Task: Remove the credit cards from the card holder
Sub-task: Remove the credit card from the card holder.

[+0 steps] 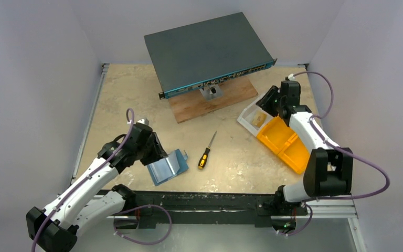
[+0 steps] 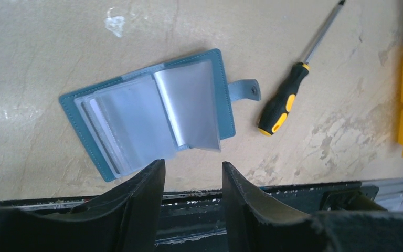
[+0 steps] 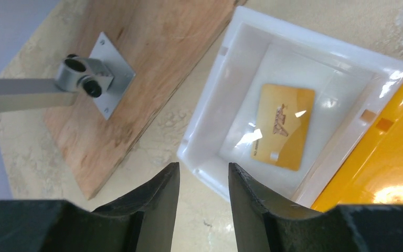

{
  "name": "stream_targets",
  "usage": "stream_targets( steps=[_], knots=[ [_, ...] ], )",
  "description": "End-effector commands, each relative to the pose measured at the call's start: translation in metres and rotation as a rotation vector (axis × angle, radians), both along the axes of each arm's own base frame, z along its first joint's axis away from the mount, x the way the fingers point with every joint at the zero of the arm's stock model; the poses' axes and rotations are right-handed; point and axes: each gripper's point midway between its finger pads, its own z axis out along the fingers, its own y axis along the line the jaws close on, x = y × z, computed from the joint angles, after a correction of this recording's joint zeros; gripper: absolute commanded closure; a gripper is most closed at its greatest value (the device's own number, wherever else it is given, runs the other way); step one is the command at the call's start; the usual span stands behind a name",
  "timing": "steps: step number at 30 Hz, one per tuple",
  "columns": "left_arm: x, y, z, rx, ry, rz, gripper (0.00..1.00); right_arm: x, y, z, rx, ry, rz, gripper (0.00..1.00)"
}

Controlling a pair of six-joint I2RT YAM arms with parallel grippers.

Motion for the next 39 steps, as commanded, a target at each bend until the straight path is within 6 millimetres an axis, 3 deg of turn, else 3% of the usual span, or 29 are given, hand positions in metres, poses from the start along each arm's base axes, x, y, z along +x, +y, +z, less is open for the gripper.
stream_targets(
  steps=[1,3,11,14,19,26,28,39],
  knots=[
    [0.001,0.025,-0.012,0.062,0.032,0.187,0.57,-0.025,0.034,0.016,-0.009,-0.037,0.142,0.59],
    [-0.002,0.035,-0.019,0.085,0.057,0.251,0.59,-0.038,0.065,0.019,-0.013,-0.044,0.228,0.59],
    [-0.008,0.067,-0.043,0.143,0.15,0.405,0.61,-0.112,0.222,0.03,0.107,-0.095,0.627,0.59],
    [-0.003,0.077,-0.041,0.141,0.148,0.434,0.61,-0.14,0.266,0.029,0.095,-0.101,0.736,0.59],
    [0.001,0.087,-0.04,0.146,0.154,0.452,0.61,-0.178,0.323,0.026,0.063,-0.111,0.885,0.59],
    [0.005,0.085,-0.042,0.1,0.176,0.47,0.6,-0.219,0.381,0.009,-0.057,-0.109,1.039,0.59],
    [0.006,0.086,-0.041,0.094,0.173,0.474,0.6,-0.222,0.392,0.001,-0.103,-0.108,1.054,0.59],
    [0.006,0.088,-0.04,0.088,0.175,0.472,0.6,-0.225,0.414,-0.05,-0.246,-0.038,1.104,0.58]
  ],
)
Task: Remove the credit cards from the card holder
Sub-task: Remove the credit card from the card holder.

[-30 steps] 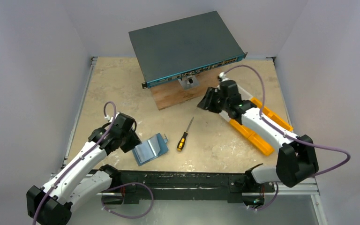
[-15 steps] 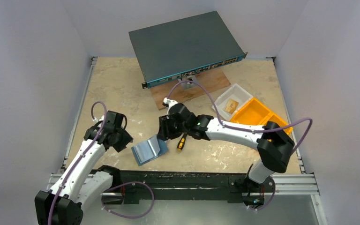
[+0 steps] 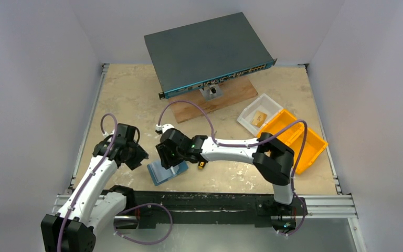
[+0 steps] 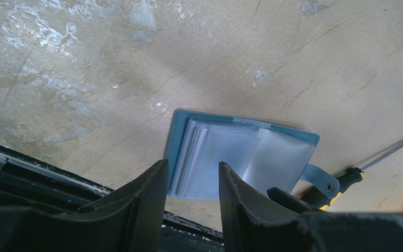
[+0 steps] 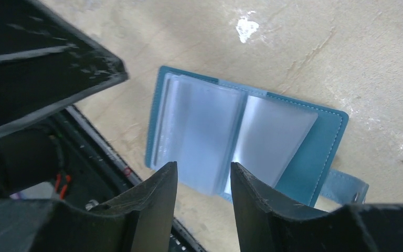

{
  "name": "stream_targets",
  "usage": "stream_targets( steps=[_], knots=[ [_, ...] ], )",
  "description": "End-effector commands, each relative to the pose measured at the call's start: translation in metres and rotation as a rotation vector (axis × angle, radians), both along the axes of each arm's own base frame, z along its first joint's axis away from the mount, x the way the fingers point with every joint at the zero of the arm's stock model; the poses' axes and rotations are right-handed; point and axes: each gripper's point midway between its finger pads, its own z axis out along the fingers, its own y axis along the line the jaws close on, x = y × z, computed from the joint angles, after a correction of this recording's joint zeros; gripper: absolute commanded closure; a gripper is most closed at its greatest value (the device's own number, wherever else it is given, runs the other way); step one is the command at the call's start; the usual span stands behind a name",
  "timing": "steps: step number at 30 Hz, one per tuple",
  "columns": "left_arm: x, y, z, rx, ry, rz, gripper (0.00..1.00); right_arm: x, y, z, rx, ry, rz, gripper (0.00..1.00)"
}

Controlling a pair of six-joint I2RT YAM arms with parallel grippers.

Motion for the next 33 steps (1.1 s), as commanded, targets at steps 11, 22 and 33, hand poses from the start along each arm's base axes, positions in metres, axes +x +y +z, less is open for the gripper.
stream_targets(
  steps=[11,22,33],
  knots=[
    [0.008,-0.013,-0.004,-0.061,-0.024,-0.085,0.61,0.008,0.011,-0.027,-0.074,-0.022,0.0,0.57],
    [0.008,-0.033,-0.018,-0.139,0.016,-0.192,0.63,-0.002,0.009,-0.05,-0.073,0.054,-0.016,0.67],
    [0.007,-0.036,-0.022,-0.146,0.02,-0.244,0.68,0.008,-0.012,-0.068,-0.037,0.167,-0.111,0.94]
  ],
)
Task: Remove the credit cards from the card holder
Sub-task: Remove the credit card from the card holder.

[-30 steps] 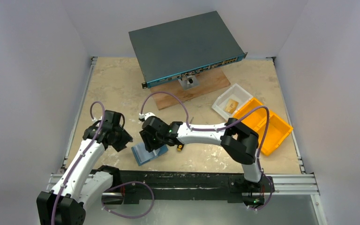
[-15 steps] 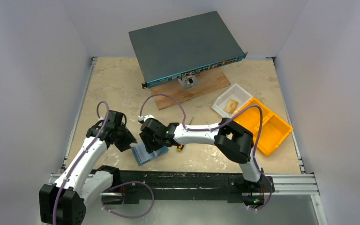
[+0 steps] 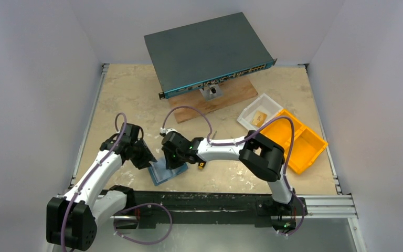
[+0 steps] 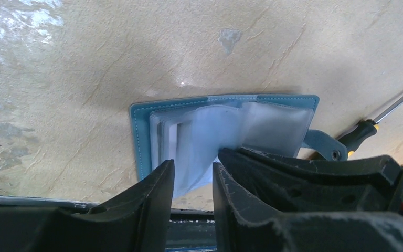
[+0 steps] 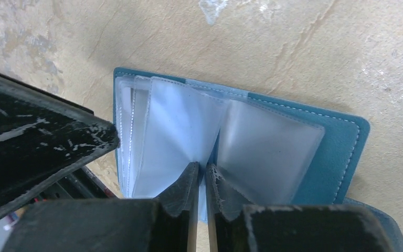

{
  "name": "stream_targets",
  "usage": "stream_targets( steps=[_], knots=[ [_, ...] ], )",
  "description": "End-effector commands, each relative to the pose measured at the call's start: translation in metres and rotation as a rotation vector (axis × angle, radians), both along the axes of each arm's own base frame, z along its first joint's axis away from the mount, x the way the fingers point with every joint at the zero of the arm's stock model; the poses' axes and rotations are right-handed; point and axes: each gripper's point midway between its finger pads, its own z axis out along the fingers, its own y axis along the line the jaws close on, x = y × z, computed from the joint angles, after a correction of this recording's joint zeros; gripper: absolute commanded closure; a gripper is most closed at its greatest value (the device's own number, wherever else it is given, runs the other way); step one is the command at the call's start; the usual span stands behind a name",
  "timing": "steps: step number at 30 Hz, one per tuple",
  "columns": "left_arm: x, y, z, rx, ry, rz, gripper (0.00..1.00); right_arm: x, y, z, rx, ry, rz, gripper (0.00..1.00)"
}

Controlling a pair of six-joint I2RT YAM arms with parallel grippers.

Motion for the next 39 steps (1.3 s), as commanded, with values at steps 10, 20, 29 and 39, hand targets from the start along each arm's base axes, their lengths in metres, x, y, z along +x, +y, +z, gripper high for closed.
stream_targets(
  steps=[10,20,29,39],
  knots=[
    [0.0,-0.003,-0.011,-0.016,-0.01,-0.047,0.9,0.006,-0.019,-0.015,0.091,0.157,-0.061,0.99],
    [-0.003,-0.006,-0.028,-0.006,0.024,-0.06,0.97,0.005,-0.022,-0.022,0.089,0.177,-0.062,0.99],
    [-0.002,-0.02,-0.037,-0.026,0.054,-0.089,0.97,0.007,-0.022,-0.021,0.096,0.176,-0.058,0.99],
    [0.012,-0.043,-0.029,-0.135,0.017,-0.111,0.98,0.016,-0.014,0.005,0.129,0.135,-0.048,0.84]
  ],
)
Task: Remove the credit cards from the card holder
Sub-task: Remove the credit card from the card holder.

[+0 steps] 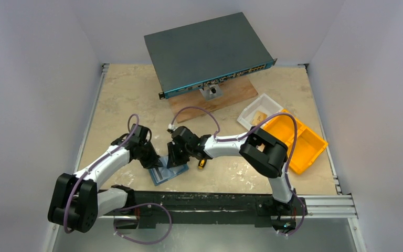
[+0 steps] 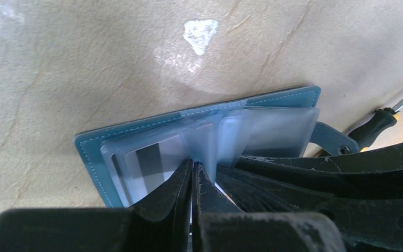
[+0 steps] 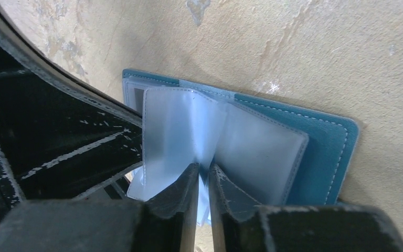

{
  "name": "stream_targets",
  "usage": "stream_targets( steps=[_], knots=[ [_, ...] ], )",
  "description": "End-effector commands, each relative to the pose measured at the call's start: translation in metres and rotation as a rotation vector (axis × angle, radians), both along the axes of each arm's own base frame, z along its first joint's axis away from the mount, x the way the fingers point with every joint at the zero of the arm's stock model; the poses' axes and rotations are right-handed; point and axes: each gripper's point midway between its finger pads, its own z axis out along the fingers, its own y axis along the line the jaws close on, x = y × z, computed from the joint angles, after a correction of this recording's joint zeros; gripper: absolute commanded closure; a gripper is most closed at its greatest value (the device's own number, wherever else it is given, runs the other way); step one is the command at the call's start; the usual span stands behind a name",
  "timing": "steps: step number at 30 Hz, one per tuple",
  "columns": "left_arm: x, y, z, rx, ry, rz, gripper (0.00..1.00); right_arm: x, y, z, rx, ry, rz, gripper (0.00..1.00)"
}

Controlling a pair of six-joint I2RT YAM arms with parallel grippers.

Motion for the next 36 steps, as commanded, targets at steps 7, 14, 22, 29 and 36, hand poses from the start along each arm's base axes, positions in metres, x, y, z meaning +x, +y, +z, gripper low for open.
stream_targets(
  steps=[7,14,22,29,36],
  knots=[
    [0.014,-0.023,0.011,-0.115,-0.044,-0.018,1.0,0.023,-0.002,0.047,0.02,-0.1,-0.04,0.7],
    [0.02,-0.027,0.018,-0.139,-0.058,-0.028,1.0,0.027,0.0,0.07,0.057,-0.131,-0.054,0.59],
    [0.023,-0.037,0.027,-0.195,-0.072,-0.05,1.0,0.031,-0.008,0.085,0.056,-0.169,-0.082,0.55],
    [0.024,-0.046,0.034,-0.231,-0.078,-0.07,1.0,0.036,-0.018,0.095,0.037,-0.2,-0.119,0.54],
    [0.025,-0.06,0.04,-0.249,-0.078,-0.099,1.0,0.036,-0.031,0.095,0.013,-0.213,-0.15,0.54]
  ],
)
